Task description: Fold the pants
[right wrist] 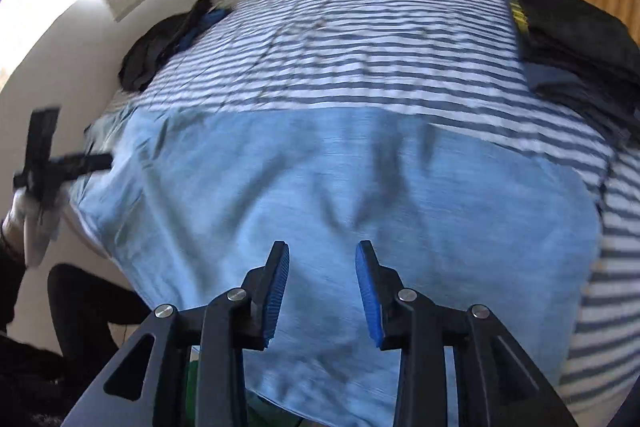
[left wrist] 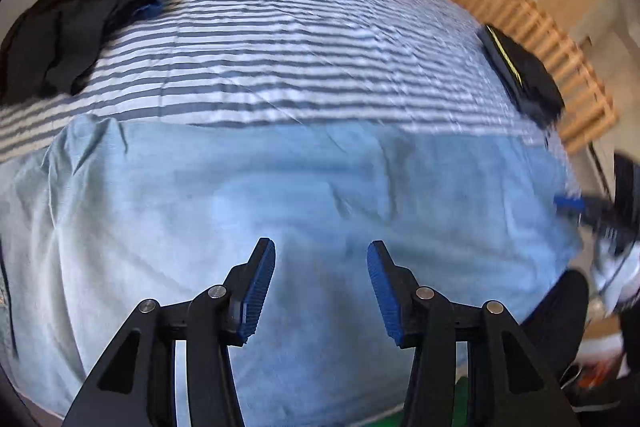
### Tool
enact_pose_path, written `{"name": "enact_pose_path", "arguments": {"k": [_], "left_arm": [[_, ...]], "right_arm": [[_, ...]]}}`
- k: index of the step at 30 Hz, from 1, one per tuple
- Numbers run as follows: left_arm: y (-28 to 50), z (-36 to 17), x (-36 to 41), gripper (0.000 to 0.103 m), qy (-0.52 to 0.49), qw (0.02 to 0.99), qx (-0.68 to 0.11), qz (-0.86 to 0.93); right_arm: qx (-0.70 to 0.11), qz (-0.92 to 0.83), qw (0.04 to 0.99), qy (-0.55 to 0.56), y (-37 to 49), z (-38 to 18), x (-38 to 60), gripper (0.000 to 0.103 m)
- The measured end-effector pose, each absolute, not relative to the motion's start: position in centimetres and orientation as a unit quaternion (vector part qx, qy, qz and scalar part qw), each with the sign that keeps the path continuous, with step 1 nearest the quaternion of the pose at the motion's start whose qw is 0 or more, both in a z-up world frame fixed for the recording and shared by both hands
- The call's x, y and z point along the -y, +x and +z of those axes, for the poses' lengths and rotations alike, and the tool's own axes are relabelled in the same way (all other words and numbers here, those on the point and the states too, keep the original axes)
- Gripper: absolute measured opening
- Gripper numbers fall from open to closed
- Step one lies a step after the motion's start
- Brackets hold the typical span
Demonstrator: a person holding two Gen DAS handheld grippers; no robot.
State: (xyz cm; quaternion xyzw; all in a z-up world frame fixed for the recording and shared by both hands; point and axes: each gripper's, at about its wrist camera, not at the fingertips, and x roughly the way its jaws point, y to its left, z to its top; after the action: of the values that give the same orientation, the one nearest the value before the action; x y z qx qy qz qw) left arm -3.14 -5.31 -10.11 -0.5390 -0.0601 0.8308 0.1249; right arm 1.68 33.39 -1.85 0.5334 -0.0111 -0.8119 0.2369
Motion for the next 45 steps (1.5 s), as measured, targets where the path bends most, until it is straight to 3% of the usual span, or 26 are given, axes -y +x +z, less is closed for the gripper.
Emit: {"name": "enact_pose_path", "arguments": {"k": [7,12,17,27,30,34,37,39,40,42,45], "left_arm": [[3.8,-10.8,-4.5,0.056,-0.551,0.209,-0.122,0.798],[5.0,-12.4,-6.5,0.056,-0.562,0.209,-0.150,0.786],[5.8,-12.8,-6.6,0.056,-0.561,0.206,-0.158,0.786],[4.8,-13.4,-5.9,0.056,-0.564,0.194,-0.161,0.786],[4.6,-13.4,-5.5,0.055,-0.567,0.188,-0.156,0.787],[4.5,-13.0,-5.6,0.054,-0.565,0.187,-0.151,0.789],[4.4,-13.2,-6.4,0.033,-0.563,0.187,-0.172,0.786],[4.4,-13.5,-7.0,0.007,-0.563,0.193,-0.185,0.782],[4.4,-13.4,-7.3,0.006,-0.557,0.191,-0.197,0.784],[4.7,-13.0,-7.7,0.003,-0.548,0.187,-0.219,0.785],[5.3,-11.2,-7.5,0.002,-0.543,0.190,-0.212,0.790]], "right_arm": [[0.107,-0.827,0.093,0.544,3.1,-2.3,-45.0,0.031],[0.167,-0.826,0.014,0.537,5.8,-2.4,-51.1,0.032],[0.254,-0.809,0.005,0.530,8.3,-3.3,-55.1,0.032],[0.249,-0.776,0.051,0.577,8.4,-6.8,-51.1,0.034],[0.249,-0.773,0.047,0.582,8.6,-7.4,-50.7,0.044],[0.256,-0.766,0.051,0.588,8.8,-8.2,-50.5,0.046],[0.272,-0.756,0.064,0.592,8.7,-8.6,-50.1,0.046],[0.276,-0.755,0.064,0.591,8.7,-8.6,-49.9,0.045],[0.277,-0.756,0.067,0.589,8.6,-8.5,-49.9,0.043],[0.273,-0.761,0.063,0.585,8.7,-7.9,-49.9,0.027],[0.284,-0.767,0.072,0.571,9.1,-6.7,-50.8,0.016]]}}
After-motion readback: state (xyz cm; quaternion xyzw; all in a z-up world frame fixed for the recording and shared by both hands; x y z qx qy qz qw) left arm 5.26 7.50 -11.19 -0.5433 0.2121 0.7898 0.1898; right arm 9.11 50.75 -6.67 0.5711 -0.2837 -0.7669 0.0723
